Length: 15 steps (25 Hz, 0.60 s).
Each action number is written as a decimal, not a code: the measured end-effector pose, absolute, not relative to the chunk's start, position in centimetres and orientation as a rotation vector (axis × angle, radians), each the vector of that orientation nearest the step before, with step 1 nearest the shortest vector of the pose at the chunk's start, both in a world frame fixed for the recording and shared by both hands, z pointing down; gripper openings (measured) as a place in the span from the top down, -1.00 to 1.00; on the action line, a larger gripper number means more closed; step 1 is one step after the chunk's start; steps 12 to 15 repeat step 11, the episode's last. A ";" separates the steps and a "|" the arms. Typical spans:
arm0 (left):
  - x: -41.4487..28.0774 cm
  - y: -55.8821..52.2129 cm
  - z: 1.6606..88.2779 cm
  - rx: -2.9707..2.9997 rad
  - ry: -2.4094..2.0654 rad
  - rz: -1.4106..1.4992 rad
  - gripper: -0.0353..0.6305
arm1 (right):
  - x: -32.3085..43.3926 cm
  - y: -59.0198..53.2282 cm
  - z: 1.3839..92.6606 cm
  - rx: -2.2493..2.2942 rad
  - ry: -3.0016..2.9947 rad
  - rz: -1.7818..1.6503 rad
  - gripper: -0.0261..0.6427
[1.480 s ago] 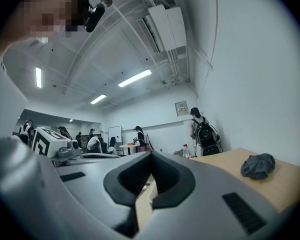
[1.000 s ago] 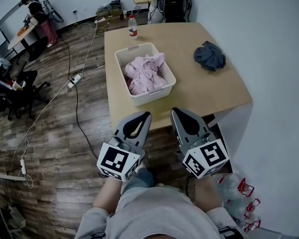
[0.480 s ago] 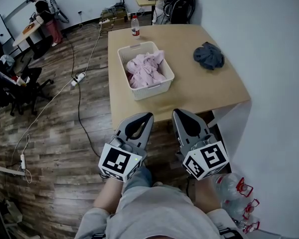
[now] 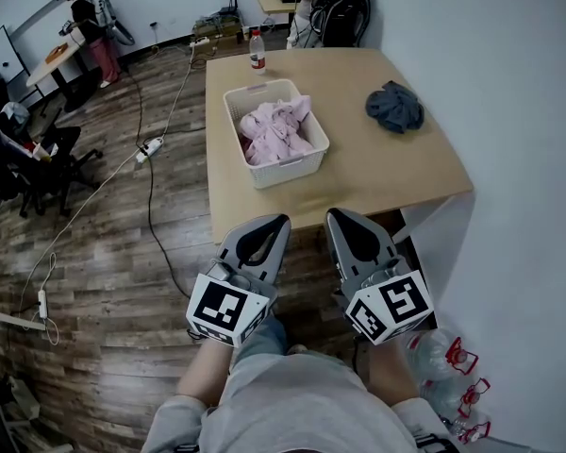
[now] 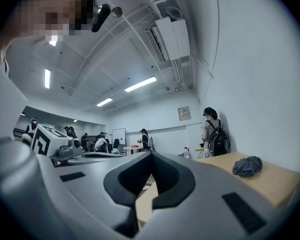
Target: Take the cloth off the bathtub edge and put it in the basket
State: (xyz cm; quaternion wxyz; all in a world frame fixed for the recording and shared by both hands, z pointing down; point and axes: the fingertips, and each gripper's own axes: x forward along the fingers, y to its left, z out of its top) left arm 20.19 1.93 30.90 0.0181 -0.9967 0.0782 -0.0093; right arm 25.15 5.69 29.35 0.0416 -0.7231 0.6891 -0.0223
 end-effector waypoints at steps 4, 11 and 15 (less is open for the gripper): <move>19.6 2.0 30.8 -3.095 0.264 -0.025 0.90 | 24.7 6.0 29.1 -2.210 2.119 -0.057 0.89; 18.2 2.2 30.8 -3.093 0.296 -0.020 0.90 | 23.7 6.5 29.0 -2.206 2.125 -0.046 0.89; 18.2 2.2 30.8 -3.093 0.296 -0.020 0.90 | 23.7 6.5 29.0 -2.206 2.125 -0.046 0.89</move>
